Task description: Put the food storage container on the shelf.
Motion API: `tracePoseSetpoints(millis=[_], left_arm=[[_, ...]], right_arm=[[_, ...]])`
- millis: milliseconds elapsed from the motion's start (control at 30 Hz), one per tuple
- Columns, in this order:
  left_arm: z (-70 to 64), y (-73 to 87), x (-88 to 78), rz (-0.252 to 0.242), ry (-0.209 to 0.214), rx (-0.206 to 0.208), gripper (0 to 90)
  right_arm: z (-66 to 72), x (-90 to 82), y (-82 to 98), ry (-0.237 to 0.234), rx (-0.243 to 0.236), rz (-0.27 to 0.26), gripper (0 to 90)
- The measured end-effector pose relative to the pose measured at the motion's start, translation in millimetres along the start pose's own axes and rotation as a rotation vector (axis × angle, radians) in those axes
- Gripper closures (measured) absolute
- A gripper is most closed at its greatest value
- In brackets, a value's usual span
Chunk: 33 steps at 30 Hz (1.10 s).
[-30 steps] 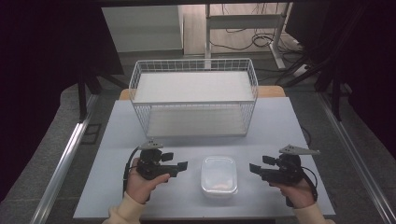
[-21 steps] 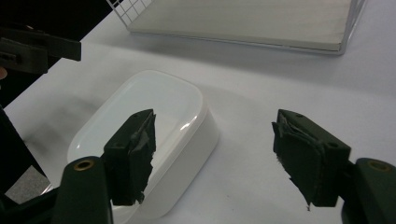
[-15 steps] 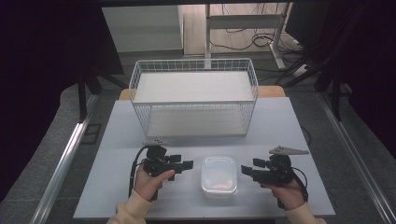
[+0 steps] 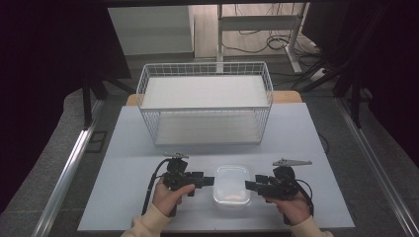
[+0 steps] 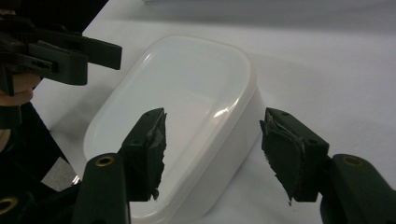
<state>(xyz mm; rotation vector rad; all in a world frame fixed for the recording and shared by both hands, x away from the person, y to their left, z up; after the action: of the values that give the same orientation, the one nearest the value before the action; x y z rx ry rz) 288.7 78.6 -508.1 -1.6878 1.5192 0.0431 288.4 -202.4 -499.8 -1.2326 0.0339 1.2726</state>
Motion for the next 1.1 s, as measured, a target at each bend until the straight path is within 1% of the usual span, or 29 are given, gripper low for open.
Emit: tracePoseSetpoints(millis=[67,133,167,200,233,267,300,367,400,433,467,533,600,667,733,833,967,1000,1067,1100], left_arm=[[-0.5,0.5,3.8,0.012,0.004,-0.004,38.9],[-0.9,1.1,6.9,0.019,0.013,-0.018,39.4],[-0.1,1.8,8.6,0.021,0.028,-0.032,40.1],[1.3,2.8,10.7,0.021,0.051,-0.064,41.0],[3.6,4.1,12.5,0.033,0.075,-0.083,42.3],[4.8,5.1,14.4,0.044,0.068,-0.089,43.6],[3.3,6.0,15.6,0.044,0.050,-0.080,44.6],[-0.7,6.7,17.1,0.054,0.080,-0.080,48.4],[-1.4,7.0,17.9,0.058,0.079,-0.080,50.5],[-1.6,7.5,18.9,0.061,0.062,-0.081,51.4],[-0.7,8.3,19.5,0.064,0.053,-0.080,54.1],[2.5,9.3,19.8,0.059,0.067,-0.110,58.8],[5.1,9.2,18.7,0.052,0.083,-0.125,61.3],[5.3,9.2,15.7,0.042,0.090,-0.124,65.8],[3.9,9.1,13.6,0.034,0.092,-0.121,68.8],[2.1,9.3,10.0,0.020,0.090,-0.112,70.8],[-1.2,9.1,2.5,0.001,0.098,-0.094,75.7],[-2.6,8.9,0.6,-0.006,0.103,-0.098,77.4],[-7.3,8.5,-1.7,-0.015,0.100,-0.081,80.2],[-9.4,8.3,-2.1,-0.016,0.086,-0.066,80.4]], right_arm=[[-0.7,3.6,1.3,-0.015,0.025,0.011,42.5],[-0.8,4.1,1.5,-0.020,0.030,0.013,42.9],[-1.1,4.9,1.9,-0.025,0.034,0.014,43.6],[-1.2,5.7,2.4,-0.031,0.040,0.017,44.3],[-1.4,6.6,2.9,-0.037,0.049,0.021,45.1],[-1.8,7.6,3.5,-0.045,0.057,0.026,45.7],[-2.2,8.7,4.0,-0.052,0.065,0.028,46.8],[-2.6,10.2,5.1,-0.063,0.077,0.034,49.8],[-2.7,10.4,5.3,-0.075,0.086,0.034,52.4],[-2.8,10.5,5.3,-0.079,0.096,0.031,53.8],[-3.5,9.8,5.2,-0.081,0.106,0.029,56.1],[-5.9,8.3,5.3,-0.092,0.137,0.027,59.6],[-8.9,7.7,6.3,-0.116,0.185,0.022,62.9],[-12.5,6.1,7.1,-0.150,0.237,0.019,66.4],[-13.8,3.8,7.6,-0.174,0.259,0.022,68.4],[-13.3,1.2,7.3,-0.195,0.267,0.011,71.3],[-12.0,-3.2,6.0,-0.222,0.277,-0.010,76.6],[-12.0,-4.1,5.4,-0.229,0.279,-0.018,78.2],[-12.7,-6.5,4.3,-0.232,0.273,-0.032,80.0],[-12.4,-7.7,3.8,-0.228,0.259,-0.030,80.0]])
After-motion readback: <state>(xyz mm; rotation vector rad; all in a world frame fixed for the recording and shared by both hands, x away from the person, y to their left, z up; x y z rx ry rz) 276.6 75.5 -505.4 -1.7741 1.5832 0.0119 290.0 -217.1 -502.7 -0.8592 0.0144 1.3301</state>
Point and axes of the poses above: each handheld gripper's, and its own axes: x roughly forward along the jaws, y roughly out of its underside, z roughly to its left, the point moved 3 cm from there along x, roughly forward along the jaws, and after that the axes turned 1 degree about -x, right-handed, at the moved point
